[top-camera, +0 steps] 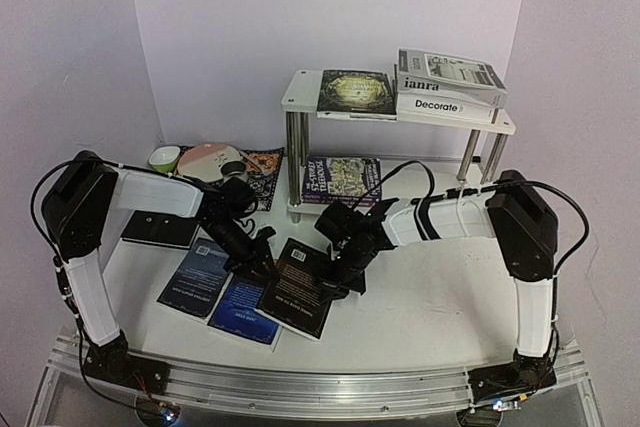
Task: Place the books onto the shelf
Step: Pick up the book at the center of the board.
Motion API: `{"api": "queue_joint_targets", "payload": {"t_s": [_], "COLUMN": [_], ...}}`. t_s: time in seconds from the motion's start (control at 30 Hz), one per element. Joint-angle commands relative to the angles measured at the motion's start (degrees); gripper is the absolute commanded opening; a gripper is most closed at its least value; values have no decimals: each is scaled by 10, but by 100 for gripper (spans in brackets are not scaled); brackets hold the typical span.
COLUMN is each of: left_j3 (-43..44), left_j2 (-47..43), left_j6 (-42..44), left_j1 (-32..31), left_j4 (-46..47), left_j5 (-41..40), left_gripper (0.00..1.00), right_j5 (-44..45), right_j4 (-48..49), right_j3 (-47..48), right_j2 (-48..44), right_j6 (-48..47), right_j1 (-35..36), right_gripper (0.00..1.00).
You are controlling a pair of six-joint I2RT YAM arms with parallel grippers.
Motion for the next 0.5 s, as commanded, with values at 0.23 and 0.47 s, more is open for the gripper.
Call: {"api": "queue_joint_targets", "payload": {"t_s": [0.23,0.47], "left_j3": [30,71], "left_j2": [-122,-251], "left_j6": [37,138], "left_j1": [-5,-13], "left_j4": [0,-80], "left_j5": [-24,-120], "left_gripper": [0,0], "right_j5": [10,34], "right_j4": [-22,-104], "right_j3": [9,8], "right_j2": [-79,-212], "right_j6": [-58,-93], "right_j1": [3,3], "right_gripper": [12,30]}}
